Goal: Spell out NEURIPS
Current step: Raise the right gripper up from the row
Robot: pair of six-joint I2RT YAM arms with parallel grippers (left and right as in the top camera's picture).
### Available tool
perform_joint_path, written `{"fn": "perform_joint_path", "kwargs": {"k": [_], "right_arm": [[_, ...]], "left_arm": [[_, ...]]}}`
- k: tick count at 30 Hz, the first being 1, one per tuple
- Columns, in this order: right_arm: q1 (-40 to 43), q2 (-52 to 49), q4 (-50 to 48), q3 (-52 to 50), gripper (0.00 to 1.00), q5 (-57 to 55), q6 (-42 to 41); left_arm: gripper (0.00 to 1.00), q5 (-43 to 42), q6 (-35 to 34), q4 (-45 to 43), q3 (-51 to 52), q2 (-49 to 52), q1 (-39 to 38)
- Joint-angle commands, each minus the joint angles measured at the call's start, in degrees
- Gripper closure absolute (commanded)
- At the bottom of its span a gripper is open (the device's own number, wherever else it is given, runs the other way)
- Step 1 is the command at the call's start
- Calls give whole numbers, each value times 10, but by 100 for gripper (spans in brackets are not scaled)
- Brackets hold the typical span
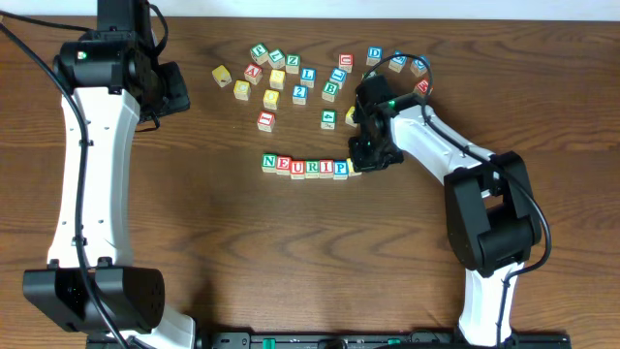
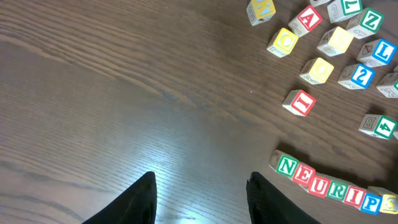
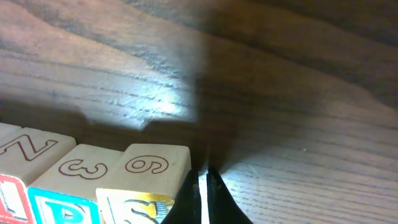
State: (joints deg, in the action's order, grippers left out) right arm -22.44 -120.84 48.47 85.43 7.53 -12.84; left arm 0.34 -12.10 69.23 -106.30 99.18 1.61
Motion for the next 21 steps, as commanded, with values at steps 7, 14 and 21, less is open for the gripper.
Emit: {"fn": "perform_joint_path", "kwargs": {"k": [7,14,21], "right_arm": [[-1,10,2,3,99,2,-8],[0,14,60,61,98,1,-8],[0,14,116,109,98,-13,-11]], "left_arm": [[53,1,5,3,2,8,2],[53,1,5,3,2,8,2],[54,1,5,2,2,8,2]]}}
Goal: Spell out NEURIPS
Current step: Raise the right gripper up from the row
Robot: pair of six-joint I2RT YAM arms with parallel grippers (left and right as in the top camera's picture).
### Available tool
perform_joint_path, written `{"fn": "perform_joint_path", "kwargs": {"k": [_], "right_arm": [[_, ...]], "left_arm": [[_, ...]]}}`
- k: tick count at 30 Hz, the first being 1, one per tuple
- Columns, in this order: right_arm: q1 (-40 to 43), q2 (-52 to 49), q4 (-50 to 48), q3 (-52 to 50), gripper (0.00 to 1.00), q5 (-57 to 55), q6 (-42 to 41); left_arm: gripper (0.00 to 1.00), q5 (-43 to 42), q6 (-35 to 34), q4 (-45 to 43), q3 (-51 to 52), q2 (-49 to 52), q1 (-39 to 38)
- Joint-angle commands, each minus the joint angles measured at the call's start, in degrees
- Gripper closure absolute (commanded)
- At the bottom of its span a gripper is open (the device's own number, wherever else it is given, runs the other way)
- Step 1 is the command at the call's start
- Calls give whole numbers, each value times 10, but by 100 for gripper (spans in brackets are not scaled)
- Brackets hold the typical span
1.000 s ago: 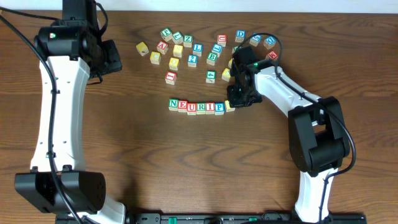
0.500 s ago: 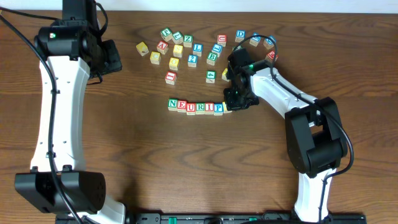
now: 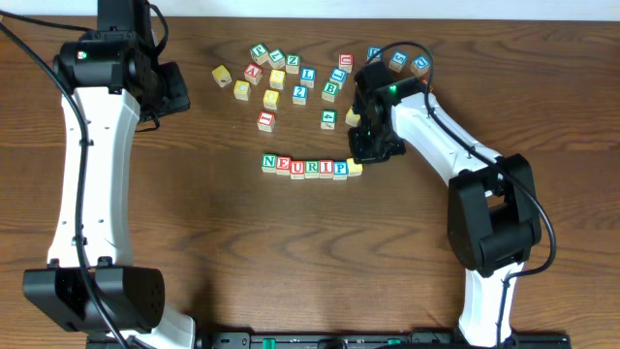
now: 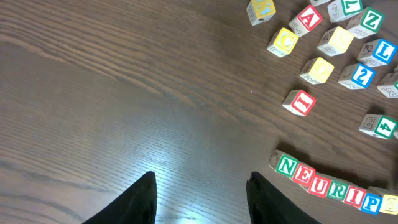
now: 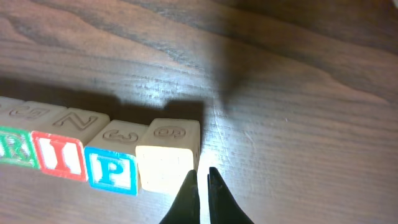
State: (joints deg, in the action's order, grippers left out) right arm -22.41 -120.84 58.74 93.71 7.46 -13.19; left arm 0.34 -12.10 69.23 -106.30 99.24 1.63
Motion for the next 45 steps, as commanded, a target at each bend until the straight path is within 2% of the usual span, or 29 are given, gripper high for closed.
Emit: {"fn": "perform_joint_path", "kwargs": {"k": [1,8,21,45], "right_arm": [[0,14,22,34,98,-16,-10],[-6,13,38,53,98,-11,-26],[-39,-31,-72,28,99,-63,-84],[-39,-59,-49,26,99,-55,-91]], "left_arm": [[54,1,5,1,3,9,2],[54,1,5,-1,3,33,2],[54,1,5,-3,3,43,2],[54,1,5,-3,3,43,2]]}}
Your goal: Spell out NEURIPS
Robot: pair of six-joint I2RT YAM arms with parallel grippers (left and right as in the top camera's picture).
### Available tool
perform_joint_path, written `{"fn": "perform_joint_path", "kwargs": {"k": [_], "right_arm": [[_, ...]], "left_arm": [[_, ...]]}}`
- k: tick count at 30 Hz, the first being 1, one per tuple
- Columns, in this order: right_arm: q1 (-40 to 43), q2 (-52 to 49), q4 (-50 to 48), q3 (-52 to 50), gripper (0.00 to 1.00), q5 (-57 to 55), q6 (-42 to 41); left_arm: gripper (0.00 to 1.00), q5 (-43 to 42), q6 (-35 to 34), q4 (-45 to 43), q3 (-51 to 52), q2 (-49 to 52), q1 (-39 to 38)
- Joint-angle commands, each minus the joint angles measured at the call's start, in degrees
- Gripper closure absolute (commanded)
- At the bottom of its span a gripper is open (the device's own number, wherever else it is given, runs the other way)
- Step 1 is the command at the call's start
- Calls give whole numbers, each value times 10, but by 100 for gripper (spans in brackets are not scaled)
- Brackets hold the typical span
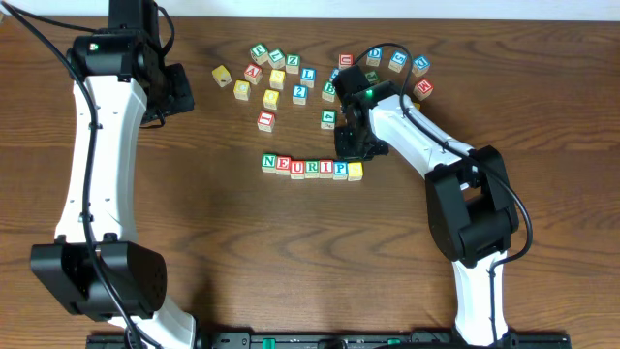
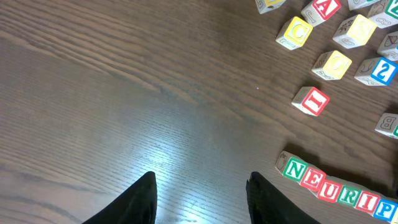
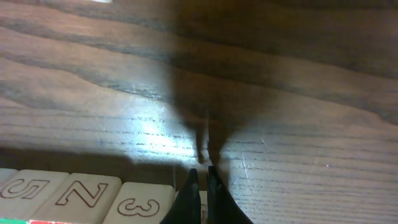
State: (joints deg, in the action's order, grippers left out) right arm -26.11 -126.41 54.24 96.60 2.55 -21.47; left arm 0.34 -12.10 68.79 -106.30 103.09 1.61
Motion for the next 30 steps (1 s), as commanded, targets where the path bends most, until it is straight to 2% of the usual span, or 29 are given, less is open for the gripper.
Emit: {"fn": "perform_joint_path", "kwargs": {"k": [1,11,14,16,28,30], "right_arm": [[-1,-3,-7,-3,99,-6,-8],[17,-2,5,101,97,9,23],[16,-2,-9,107,94,26,17],[18,-2,-9,106,94,28,5],[38,-2,21,106,94,30,5],[39,-2,25,106,94,30,5]], "left_arm": [[54,1,5,1,3,4,2],[54,-3,27,-5,3,4,2],[54,-71,64,-16,4,7,2],[54,-93,65,-21,5,10,-2],[56,-102,60,-36,6,107,-99],[60,-102,59,-39,6,125,-117]]}}
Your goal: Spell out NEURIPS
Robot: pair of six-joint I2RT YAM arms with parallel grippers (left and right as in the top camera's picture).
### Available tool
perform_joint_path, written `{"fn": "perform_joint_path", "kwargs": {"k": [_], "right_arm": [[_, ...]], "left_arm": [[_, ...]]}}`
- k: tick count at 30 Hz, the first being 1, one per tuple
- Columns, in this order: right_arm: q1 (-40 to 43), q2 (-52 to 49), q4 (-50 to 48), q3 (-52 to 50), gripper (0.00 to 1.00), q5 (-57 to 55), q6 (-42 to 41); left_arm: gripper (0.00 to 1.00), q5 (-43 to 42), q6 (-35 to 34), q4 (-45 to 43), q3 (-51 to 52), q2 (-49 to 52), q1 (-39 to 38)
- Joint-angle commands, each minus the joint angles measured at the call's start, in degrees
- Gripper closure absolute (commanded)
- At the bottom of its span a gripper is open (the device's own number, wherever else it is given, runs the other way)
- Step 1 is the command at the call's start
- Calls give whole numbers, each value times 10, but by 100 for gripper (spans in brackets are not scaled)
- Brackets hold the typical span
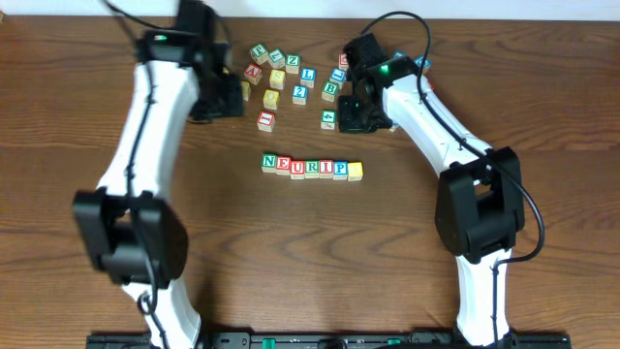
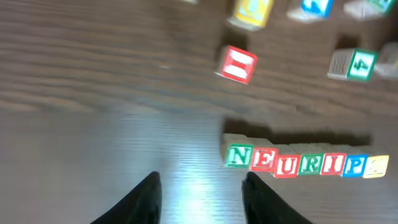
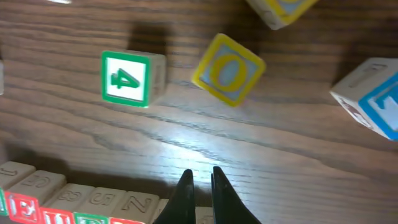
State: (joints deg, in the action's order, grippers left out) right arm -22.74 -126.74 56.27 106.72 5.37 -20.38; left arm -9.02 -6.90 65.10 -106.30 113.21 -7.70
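Note:
The row of letter blocks (image 1: 310, 167) reads N E U R I P in green, red and blue, and a yellow block (image 1: 355, 171) touches its right end. In the left wrist view the same row (image 2: 292, 163) ends in that yellow block (image 2: 375, 165), whose letter is too blurred to read. My left gripper (image 2: 202, 200) hangs open and empty, near the row's left end. My right gripper (image 3: 200, 193) is shut on nothing just behind the row (image 3: 37, 199), above the table.
Loose blocks lie behind the row: a green 4 (image 3: 127, 78), a yellow O (image 3: 228, 70), a blue-edged one (image 3: 373, 93) and a red I (image 2: 238, 63). Several more are scattered at the back (image 1: 291, 73). My left arm (image 1: 160, 126) reaches in over the left of them.
My left arm has swung right, toward the loose blocks, and its camera now faces the row. My right gripper, still shut, has drawn back from the row toward the 4 and the O.
First my shut right gripper was low against the yellow block at the row's right end. Then it was a little higher by that block. Later it was behind the row. Now it stands farther back, and the yellow block sits in line after the P.

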Motion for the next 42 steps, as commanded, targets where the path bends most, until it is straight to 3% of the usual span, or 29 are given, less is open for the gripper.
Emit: {"fn": "perform_joint_path", "kwargs": {"k": [1,17,29,42], "right_arm": [[6,1,7,5,94,2,-6],[6,1,17,4,87,-9,-5],[6,1,18,4,85,-10,-3],[6,1,25,4,85,-20,-3]], "left_arm": [[61,-9,2,-5,6,38,-37],[62,10,-59,-42,6,174,-92],[78,11,-59,-56,12,196,-96],[79,11,-59,-34,12,196,-96]]}}
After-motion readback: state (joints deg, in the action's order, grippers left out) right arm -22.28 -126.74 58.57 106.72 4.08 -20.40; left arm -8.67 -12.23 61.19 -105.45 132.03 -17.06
